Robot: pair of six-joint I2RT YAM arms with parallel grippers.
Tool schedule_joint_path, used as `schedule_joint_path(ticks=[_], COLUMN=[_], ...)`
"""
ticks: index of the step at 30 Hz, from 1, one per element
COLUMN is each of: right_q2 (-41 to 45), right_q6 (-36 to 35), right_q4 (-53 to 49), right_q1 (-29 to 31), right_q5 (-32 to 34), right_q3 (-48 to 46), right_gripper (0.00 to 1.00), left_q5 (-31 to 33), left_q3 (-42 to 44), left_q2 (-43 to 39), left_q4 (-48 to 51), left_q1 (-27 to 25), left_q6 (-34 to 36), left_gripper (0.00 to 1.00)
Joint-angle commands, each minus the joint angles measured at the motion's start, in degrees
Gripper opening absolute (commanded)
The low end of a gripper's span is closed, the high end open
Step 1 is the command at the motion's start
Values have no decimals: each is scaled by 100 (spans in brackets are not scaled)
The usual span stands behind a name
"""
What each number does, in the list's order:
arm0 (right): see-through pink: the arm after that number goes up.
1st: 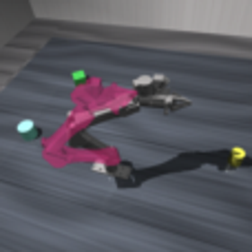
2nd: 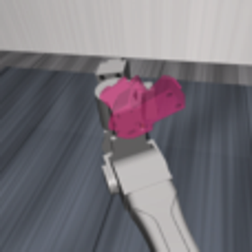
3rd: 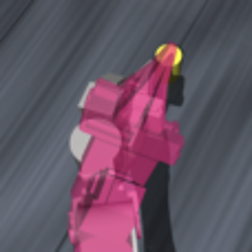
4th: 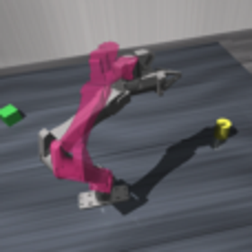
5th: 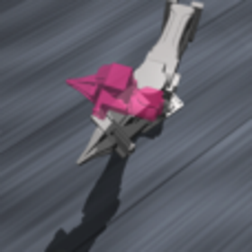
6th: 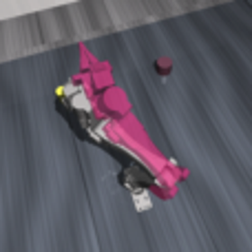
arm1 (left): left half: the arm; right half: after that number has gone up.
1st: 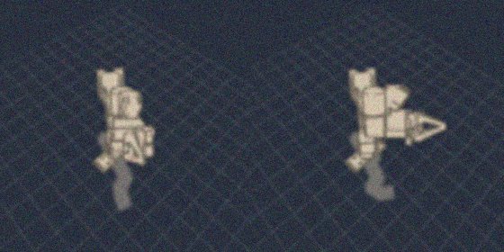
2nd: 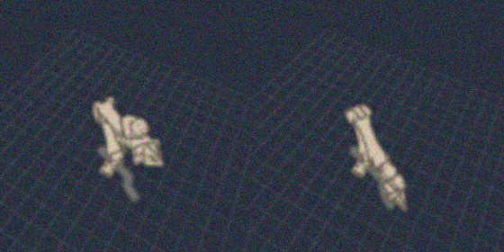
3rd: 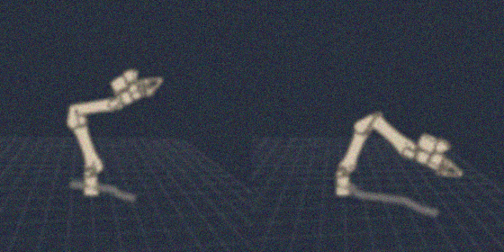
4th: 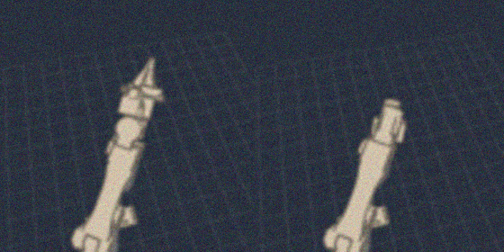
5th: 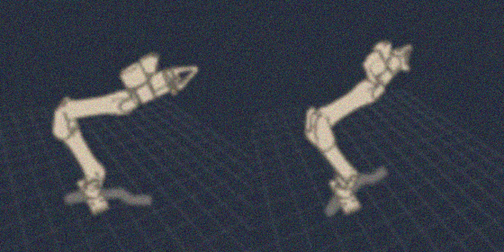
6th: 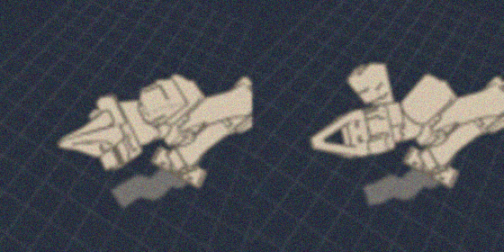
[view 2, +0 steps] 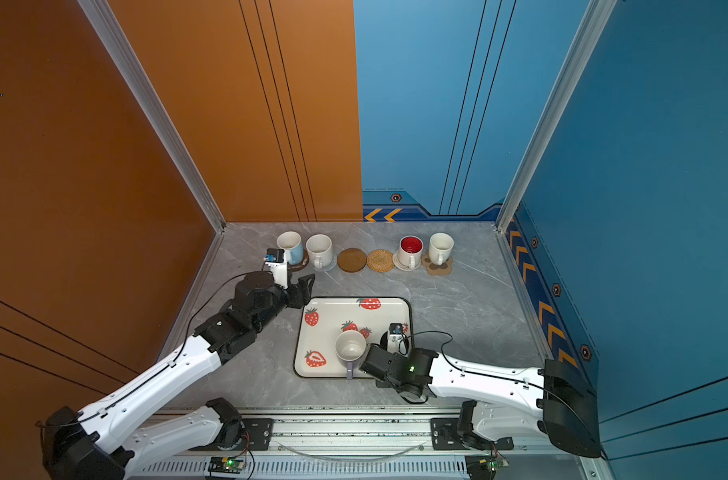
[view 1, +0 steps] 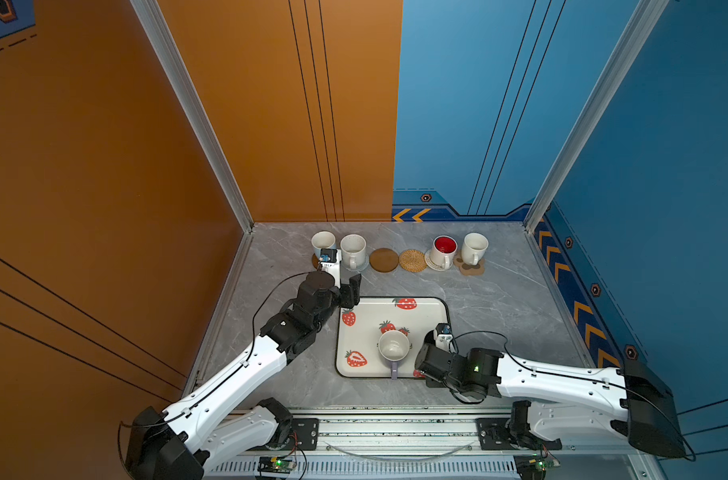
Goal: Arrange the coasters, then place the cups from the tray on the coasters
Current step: 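Lower the right gripper onto the black mug rim, then close the right gripper on the black mug rim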
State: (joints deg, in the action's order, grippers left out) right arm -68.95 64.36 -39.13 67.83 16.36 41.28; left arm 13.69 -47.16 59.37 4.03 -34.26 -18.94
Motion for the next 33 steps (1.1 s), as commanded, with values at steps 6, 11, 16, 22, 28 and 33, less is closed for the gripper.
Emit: schedule_joint_path(ticks=[6, 11, 16, 22, 28, 33], right_q2=[-76, 8, 6, 6, -88, -144], right_q6=[-97, -86, -143, -255, -392, -447], right_q4=[77, 73, 69, 11, 11, 18], right_q1=[-189, -263, -348, -474, -567, -626], right_q5=[-163, -176, -203, -220, -246, -281], right_q3=[-204, -285, -300, -312, -252, -239], right_gripper=[42, 40, 39, 39, 39, 39], left_q5=[-190, -227, -264, -297, -334, -359], left_q3=[94, 92, 101, 119, 101, 101], left_q2=[-19, 4, 13, 22, 37, 34], left_q4=[-53, -69, -86, -87, -95, -104], left_q1=[127, 157, 183, 210, 227, 246], left_q6=[-110, -119, -128, -128, -163, -189], left_gripper=[71, 71, 71, 71, 71, 71])
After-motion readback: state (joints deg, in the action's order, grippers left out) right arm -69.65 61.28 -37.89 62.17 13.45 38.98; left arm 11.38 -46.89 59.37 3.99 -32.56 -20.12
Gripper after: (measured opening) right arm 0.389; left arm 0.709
